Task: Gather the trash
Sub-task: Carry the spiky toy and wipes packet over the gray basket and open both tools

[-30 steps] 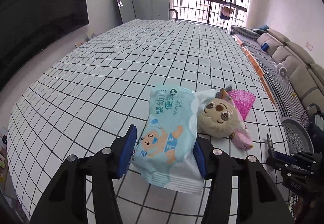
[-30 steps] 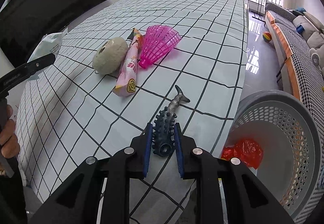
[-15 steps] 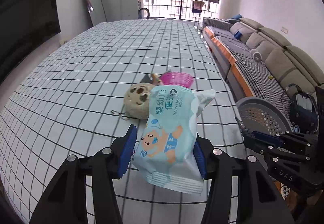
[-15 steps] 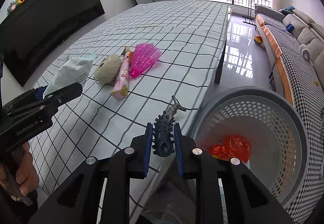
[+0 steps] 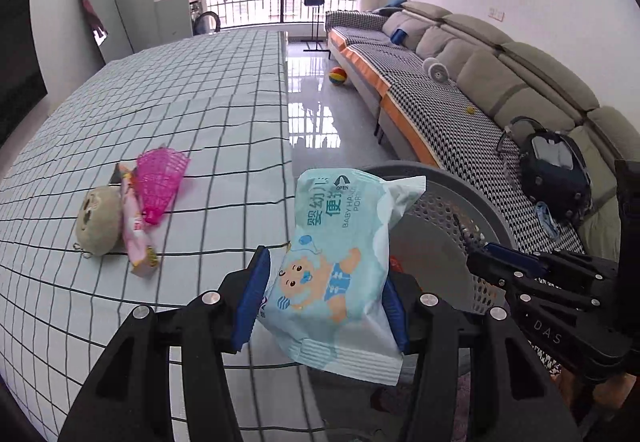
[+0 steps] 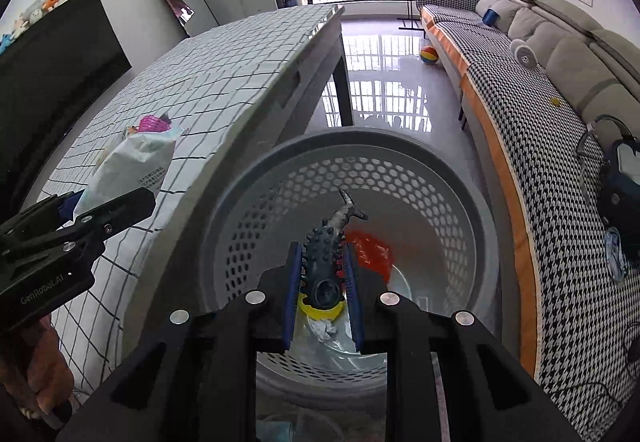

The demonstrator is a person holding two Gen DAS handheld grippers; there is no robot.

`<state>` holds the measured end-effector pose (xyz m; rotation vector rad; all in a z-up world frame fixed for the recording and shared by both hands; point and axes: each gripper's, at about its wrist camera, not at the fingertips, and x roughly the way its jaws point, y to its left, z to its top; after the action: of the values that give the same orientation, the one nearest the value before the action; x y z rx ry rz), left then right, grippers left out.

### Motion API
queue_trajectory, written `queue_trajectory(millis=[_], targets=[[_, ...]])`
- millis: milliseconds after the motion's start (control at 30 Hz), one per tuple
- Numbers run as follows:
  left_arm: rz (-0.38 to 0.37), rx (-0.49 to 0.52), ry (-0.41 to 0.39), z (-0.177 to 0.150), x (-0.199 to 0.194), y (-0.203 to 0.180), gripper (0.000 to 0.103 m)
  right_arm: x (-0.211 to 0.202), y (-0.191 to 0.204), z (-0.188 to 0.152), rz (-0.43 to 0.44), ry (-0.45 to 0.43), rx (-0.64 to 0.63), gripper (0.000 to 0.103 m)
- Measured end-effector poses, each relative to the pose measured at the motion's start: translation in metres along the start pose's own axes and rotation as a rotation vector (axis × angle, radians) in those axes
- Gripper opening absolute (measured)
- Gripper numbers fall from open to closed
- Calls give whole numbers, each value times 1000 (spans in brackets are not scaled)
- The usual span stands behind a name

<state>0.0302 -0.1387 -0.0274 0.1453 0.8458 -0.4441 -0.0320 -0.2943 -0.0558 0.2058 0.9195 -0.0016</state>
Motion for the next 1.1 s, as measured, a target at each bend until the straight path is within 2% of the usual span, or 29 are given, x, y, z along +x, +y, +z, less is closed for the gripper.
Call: queue_trajectory(millis=[333,467,500,600,800,933,1100], targets=[[-9,57,48,-1,25,-39,53,8,-33,-14,3,10,51,21],[-8,65,53,-1,26,-40,54,8,-40,-15,1,-1,64,22],[-4,66,55,-1,26,-42,56,7,-41,-15,0,-5,65,25],[1,57,58,-2,27,-41,62,4,-42,-15,0,-18,69,28],[13,41,57,-2,27,-37,63,4,-43,-15,-2,-20,73,30],[20,30,49,-2,25,-34,68,3,-42,-15,-3,-27,75,35],[31,14,26,-2,18,-28,76,-1,-37,-14,-10,-45,64,50]])
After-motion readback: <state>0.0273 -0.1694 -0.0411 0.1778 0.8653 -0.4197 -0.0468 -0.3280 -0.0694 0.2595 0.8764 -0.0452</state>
